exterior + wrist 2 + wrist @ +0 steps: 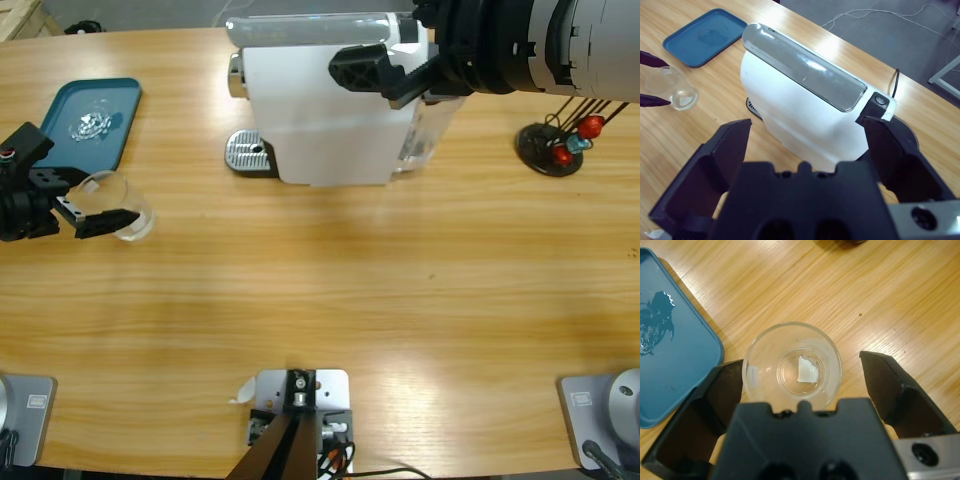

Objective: Pour coffee

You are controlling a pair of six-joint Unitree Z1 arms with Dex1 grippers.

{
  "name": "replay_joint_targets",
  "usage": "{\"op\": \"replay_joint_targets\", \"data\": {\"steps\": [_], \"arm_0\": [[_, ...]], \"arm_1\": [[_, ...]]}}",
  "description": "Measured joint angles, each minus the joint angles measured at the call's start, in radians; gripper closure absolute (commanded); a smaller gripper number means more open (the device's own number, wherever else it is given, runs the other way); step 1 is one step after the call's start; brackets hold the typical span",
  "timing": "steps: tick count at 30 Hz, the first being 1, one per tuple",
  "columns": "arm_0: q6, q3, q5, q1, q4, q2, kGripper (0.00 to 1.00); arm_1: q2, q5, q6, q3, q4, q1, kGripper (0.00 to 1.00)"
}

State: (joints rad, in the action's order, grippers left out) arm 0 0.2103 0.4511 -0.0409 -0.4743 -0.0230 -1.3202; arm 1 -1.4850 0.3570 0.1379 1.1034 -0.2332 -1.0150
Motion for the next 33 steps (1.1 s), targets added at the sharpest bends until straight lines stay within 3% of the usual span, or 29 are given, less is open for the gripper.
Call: {"op": "replay_joint_targets", "data": {"steps": [3, 7, 11, 14, 15, 18, 25, 33], "arm_0": [[-0.002, -0.001, 0.0, 0.0, -0.001, -0.003, 0.174], [-0.021, -0.001, 0.01, 0.001, 0.0, -0.004, 0.196], [-0.045, -0.001, 0.028, 0.002, 0.0, -0.004, 0.474], [-0.049, -0.001, 0.028, 0.002, 0.0, -0.018, 0.824], [-0.049, -0.001, 0.028, 0.002, -0.001, -0.022, 0.86], [-0.049, -0.001, 0.026, 0.002, -0.001, -0.023, 0.902], [-0.035, -0.001, -0.054, 0.005, 0.0, -0.011, 0.897], [0.146, 0.104, -0.186, 0.006, 0.008, -0.027, 0.864]], "arm_1": [[0.0, 0.0, 0.0, -0.002, 0.004, 0.0, 0.0], [0.0, 0.0, 0.0, -0.002, 0.01, 0.0, 0.0], [0.0, 0.0, 0.0, -0.005, 0.017, 0.0, 0.0], [0.0, 0.0, 0.001, -0.011, 0.018, 0.0, 0.0], [0.0, 0.0, 0.001, -0.012, 0.019, 0.0, 0.0], [-0.001, 0.0, 0.001, -0.013, 0.023, 0.0, 0.0], [0.0, 0.0, 0.001, -0.029, 0.022, 0.0, 0.0], [0.035, 0.0, -0.048, -0.029, -0.082, 0.0, 0.0]]}}
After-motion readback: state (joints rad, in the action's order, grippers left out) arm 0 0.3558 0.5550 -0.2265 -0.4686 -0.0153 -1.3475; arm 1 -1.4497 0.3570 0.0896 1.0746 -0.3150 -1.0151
